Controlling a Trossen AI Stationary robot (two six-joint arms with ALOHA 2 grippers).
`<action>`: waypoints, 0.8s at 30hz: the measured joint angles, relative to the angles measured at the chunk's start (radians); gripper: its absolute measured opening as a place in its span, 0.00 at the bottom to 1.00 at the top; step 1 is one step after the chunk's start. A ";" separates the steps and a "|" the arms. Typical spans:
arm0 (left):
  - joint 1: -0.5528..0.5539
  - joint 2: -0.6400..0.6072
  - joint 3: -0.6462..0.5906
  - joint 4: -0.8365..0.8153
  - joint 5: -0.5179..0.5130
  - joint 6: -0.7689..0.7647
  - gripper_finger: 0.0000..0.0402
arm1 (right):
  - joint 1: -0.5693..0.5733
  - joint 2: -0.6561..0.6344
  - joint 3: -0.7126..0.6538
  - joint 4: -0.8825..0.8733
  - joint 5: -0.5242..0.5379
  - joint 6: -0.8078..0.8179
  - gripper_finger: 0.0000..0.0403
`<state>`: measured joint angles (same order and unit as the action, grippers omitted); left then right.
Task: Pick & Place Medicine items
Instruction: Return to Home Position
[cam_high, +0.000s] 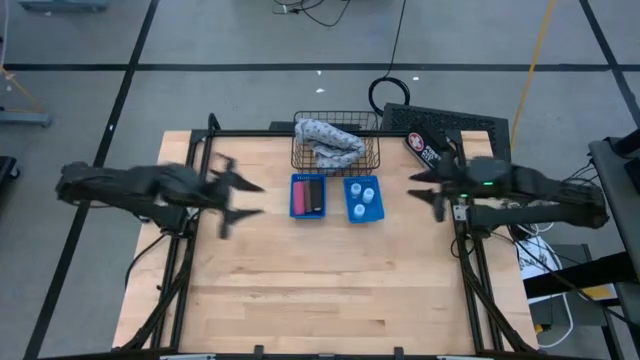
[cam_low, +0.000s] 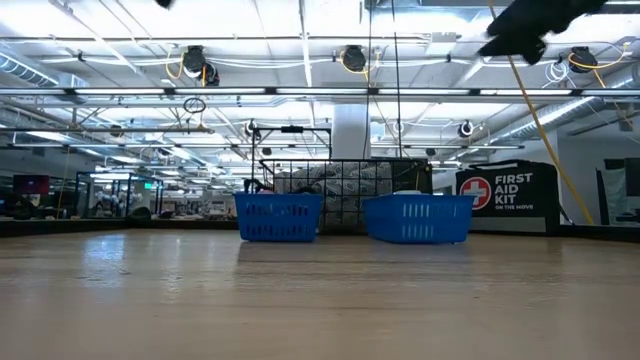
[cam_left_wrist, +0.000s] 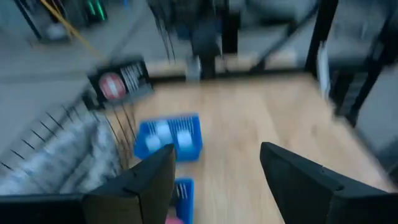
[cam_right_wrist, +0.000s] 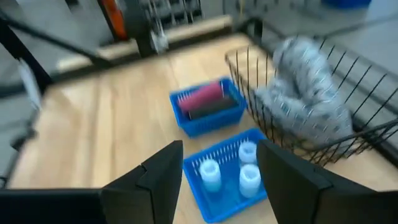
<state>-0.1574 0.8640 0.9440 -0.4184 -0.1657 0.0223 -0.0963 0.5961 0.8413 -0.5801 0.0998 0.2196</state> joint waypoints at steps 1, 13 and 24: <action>0.000 -0.054 0.000 -0.006 0.000 -0.002 0.60 | 0.000 -0.051 0.000 -0.014 0.000 0.005 0.49; 0.000 -0.453 -0.180 -0.156 -0.031 -0.110 0.60 | 0.000 -0.489 -0.082 -0.097 0.008 0.076 0.49; 0.000 -0.492 -0.713 0.433 -0.041 -0.079 0.60 | 0.000 -0.549 -0.421 0.238 0.003 0.044 0.48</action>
<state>-0.1574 0.3723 0.2311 0.0147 -0.2067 -0.0570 -0.0963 0.0469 0.4204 -0.3425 0.1031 0.2636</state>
